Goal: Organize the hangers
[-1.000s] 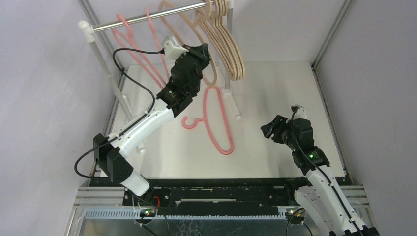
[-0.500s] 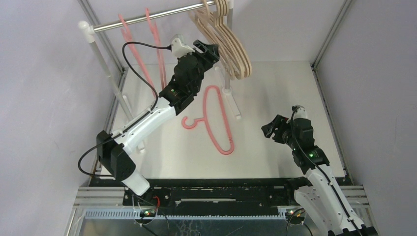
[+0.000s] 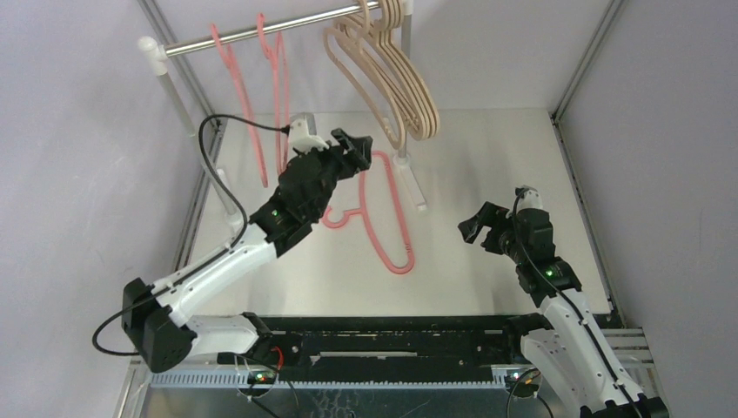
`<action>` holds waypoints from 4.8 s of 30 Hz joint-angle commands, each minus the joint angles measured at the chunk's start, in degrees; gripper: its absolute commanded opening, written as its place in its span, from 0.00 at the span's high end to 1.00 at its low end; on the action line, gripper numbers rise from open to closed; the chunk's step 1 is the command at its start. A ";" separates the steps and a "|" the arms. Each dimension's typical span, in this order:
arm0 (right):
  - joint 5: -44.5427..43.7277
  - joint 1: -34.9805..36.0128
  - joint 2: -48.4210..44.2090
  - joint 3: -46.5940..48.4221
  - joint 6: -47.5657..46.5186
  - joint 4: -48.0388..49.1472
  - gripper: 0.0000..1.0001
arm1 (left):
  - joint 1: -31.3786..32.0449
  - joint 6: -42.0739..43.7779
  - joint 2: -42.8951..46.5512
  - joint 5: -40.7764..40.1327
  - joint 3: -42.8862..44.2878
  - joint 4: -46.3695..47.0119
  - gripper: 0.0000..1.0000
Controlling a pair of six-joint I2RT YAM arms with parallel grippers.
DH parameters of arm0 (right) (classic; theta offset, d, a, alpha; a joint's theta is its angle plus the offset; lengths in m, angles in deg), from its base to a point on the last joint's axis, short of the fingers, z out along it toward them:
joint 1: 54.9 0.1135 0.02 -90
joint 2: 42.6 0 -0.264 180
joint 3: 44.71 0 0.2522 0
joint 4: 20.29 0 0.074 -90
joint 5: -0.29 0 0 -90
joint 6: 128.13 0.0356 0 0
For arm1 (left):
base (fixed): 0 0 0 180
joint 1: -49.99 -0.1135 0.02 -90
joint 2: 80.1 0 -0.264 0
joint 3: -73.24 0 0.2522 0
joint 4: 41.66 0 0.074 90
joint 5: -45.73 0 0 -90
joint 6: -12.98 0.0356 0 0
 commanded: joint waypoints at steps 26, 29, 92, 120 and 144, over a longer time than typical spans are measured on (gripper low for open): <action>-15.30 37.14 39.13 26.28 -9.52 2.83 0.13 | 13.47 -11.44 21.06 -10.94 -35.98 -12.83 0.21; -14.95 37.98 46.77 30.38 -9.67 4.12 0.18 | 13.47 -11.69 23.25 -11.87 -37.58 -15.08 0.21; 8.40 30.15 33.92 29.13 11.96 20.18 1.00 | 13.47 -13.95 30.86 -11.94 -48.42 -11.46 0.16; 9.99 32.26 51.15 59.01 23.87 32.84 1.00 | 13.47 -12.33 29.04 -10.86 -50.53 -6.86 0.16; 12.29 29.94 60.23 67.80 26.69 39.22 1.00 | 13.47 -10.70 23.96 -10.37 -50.97 -2.69 0.15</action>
